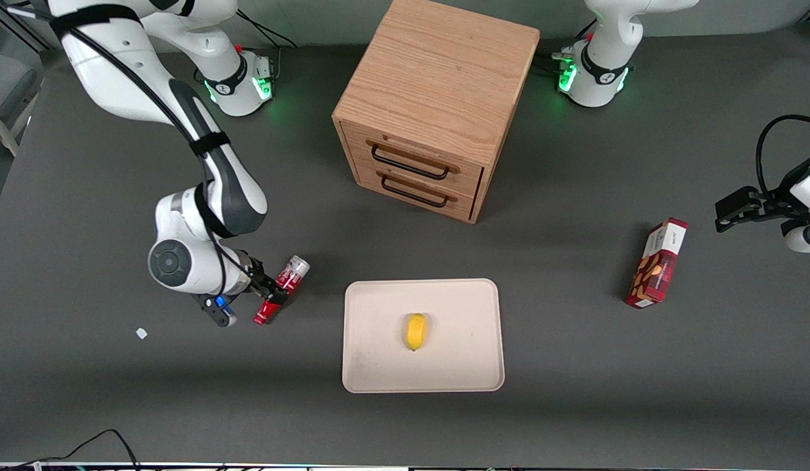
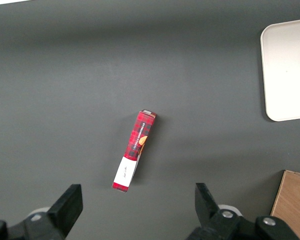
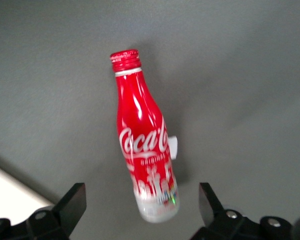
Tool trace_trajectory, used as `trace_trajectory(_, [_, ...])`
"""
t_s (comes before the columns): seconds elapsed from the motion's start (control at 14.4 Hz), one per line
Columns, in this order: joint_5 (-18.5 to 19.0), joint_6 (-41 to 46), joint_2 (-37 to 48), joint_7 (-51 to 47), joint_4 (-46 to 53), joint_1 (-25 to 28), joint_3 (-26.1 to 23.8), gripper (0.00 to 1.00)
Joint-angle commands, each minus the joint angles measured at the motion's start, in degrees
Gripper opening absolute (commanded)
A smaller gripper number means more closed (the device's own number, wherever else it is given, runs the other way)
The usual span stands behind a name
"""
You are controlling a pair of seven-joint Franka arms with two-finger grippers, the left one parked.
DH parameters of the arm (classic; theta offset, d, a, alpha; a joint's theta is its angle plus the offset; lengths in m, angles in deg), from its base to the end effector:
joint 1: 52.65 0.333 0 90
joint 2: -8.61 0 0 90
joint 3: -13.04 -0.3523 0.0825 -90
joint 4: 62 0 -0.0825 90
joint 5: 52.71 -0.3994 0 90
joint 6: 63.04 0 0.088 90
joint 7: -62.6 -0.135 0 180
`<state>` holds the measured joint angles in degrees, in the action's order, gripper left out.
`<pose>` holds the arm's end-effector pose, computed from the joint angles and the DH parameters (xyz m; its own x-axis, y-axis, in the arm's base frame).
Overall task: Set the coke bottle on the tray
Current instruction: 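Move the right gripper down over the red Coca-Cola bottle, then close the right gripper on the bottle and lift it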
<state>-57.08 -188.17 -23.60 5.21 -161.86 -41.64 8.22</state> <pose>0.6549 0.1857 0.2376 0.6979 -0.7001 -0.1512 -0.7021 -0.7104 0.0485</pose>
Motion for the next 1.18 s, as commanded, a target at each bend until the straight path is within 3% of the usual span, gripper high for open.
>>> trace_trajectory(0.0, [1.8,-5.2,0.0,-1.8,-3.2,0.8,0.0,1.0])
trace_trajectory(0.35, [2.1,-14.1,-3.3,-1.8,-6.0,0.9,0.0,1.0])
trace_trajectory(0.42, [2.3,-14.4,-3.6,-1.8,-6.0,0.9,0.0,0.95])
trace_trajectory(0.49, [3.9,-14.4,-3.7,-1.7,-6.1,0.9,0.0,0.61])
trace_trajectory(0.55, [6.9,-14.3,-3.9,-1.7,-6.0,0.9,0.0,0.06])
trace_trajectory(0.62, [8.7,-13.7,-3.8,-1.7,-5.8,0.9,-0.7,0.0])
trace_trajectory(0.9, [9.2,-9.8,-1.1,-0.7,-5.5,0.7,-1.4,0.0])
trace_trajectory(1.11, [10.0,1.2,5.1,3.8,-3.0,0.5,-1.5,0.0])
